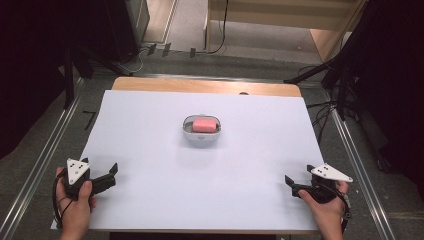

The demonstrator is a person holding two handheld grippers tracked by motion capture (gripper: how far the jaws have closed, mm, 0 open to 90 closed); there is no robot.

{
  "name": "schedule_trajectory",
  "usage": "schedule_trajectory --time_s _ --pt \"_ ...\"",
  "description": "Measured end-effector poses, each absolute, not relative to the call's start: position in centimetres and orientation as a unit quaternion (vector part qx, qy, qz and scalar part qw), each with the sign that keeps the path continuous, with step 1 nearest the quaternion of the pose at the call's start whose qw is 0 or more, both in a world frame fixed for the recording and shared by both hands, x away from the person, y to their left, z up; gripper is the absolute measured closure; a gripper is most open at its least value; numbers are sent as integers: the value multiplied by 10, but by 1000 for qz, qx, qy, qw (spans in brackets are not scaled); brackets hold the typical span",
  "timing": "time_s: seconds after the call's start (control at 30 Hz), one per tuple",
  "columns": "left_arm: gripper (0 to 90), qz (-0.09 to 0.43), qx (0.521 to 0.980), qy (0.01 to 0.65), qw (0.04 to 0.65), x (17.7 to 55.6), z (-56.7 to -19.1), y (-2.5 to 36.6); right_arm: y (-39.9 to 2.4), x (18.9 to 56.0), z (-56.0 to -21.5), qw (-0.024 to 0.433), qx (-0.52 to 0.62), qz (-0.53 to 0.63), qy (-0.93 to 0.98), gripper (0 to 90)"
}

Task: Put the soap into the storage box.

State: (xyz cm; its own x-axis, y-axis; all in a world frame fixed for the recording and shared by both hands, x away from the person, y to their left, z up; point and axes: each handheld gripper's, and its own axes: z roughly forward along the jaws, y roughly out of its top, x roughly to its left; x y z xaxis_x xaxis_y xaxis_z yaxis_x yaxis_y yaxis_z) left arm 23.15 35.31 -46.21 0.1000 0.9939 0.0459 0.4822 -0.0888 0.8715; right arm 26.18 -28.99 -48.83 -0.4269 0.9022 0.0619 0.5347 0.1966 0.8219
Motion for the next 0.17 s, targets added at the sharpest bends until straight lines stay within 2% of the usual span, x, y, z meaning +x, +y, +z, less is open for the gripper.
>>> schedule_trajectory --time_s 0.17 --pt "61 349 650 570 361 233 -462 353 -289 262 -488 230 483 404 742 76"
